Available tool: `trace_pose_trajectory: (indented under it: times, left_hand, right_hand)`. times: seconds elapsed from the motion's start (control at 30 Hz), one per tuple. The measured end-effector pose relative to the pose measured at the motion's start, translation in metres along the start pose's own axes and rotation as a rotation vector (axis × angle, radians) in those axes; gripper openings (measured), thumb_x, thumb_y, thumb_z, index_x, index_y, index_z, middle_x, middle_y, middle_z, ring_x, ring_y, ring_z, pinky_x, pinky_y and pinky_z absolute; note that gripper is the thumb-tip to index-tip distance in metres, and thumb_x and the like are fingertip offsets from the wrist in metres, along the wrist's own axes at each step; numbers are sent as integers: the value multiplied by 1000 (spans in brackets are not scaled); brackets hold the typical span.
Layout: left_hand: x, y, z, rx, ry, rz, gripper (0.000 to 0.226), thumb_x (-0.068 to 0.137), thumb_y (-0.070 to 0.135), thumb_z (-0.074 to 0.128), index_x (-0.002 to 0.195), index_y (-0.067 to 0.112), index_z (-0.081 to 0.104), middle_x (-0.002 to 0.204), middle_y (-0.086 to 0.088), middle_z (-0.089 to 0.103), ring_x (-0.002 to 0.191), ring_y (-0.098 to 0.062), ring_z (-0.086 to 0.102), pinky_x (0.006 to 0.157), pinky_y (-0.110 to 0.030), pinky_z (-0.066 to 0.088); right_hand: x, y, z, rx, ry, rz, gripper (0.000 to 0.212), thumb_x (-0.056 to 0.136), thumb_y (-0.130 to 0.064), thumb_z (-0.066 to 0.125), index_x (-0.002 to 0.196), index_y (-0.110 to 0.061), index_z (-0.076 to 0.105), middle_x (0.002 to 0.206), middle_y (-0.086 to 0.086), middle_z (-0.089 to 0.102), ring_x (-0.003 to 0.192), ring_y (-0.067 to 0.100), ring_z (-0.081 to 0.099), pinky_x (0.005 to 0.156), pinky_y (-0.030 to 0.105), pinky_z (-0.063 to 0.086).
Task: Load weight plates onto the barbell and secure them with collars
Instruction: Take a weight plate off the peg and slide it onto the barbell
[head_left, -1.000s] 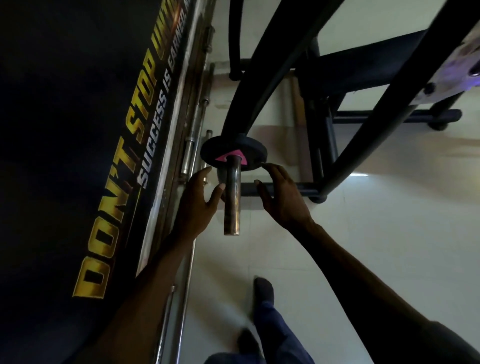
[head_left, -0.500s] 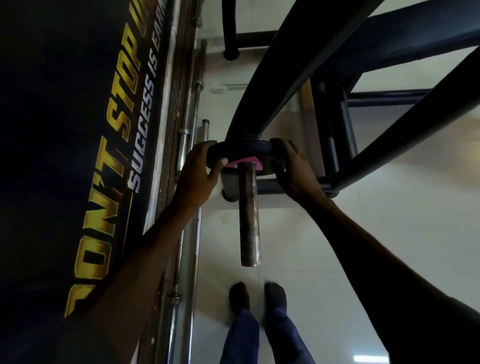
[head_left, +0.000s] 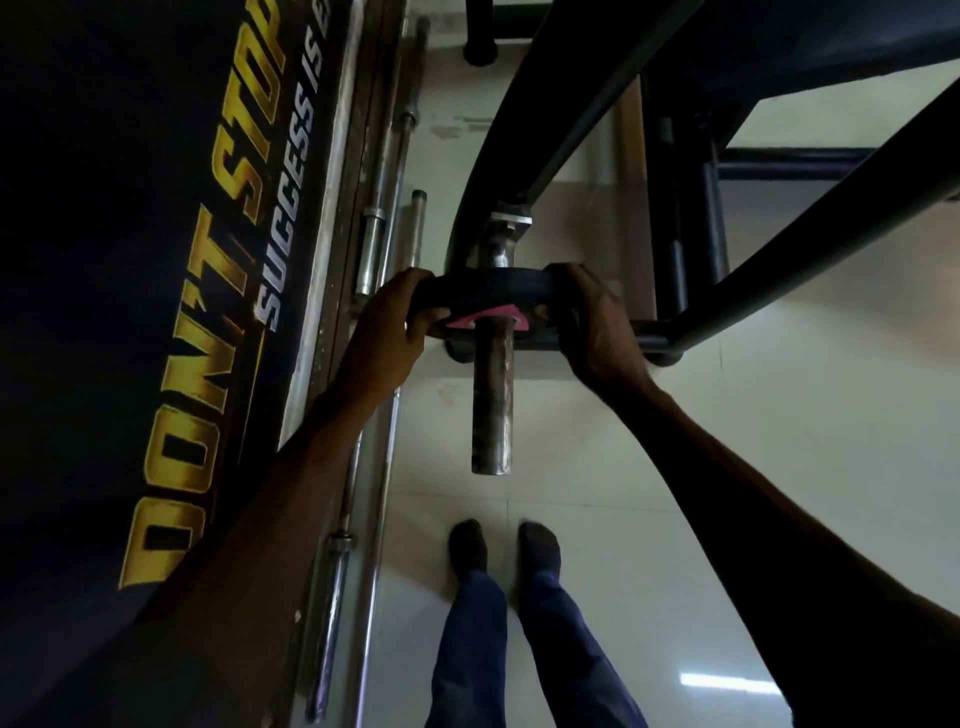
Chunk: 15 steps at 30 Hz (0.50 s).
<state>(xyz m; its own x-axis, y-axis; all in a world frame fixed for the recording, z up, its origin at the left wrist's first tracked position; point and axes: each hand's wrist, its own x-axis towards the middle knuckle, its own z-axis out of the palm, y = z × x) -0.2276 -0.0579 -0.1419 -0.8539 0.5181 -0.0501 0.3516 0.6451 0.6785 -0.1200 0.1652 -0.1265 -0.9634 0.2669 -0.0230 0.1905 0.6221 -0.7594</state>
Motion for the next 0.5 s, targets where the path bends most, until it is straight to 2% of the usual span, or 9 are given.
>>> trace_pose_trajectory:
  times: [0.17,0.33,0.5]
  left_hand:
    - [-72,6,8,-26,0,-60,33,100,6,63,132,1,58,129,-16,65,124,-29,62,100,-30,49]
    - [-116,6,16,26,8,-63,40,100,3,62,138,-1,54,133,-18,63,128,-31,60,105,-39,52]
    - [-144,1,23,19,28,-53,38,101,6,62,137,-2,55,132,-20,63,125,-34,61,103,-38,51]
  right_hand:
    - [-59,4,15,-16,7,-29,32,95,-2,60,127,-7,60,120,8,61,108,25,59,88,41,55]
    - [-98,6,26,-7,39,-23,36,92,5,61,126,-7,62,120,9,61,108,30,59,83,49,55]
    - [-127,4,32,11,43,-31,37,92,5,60,126,-7,61,123,9,61,110,28,59,84,48,57]
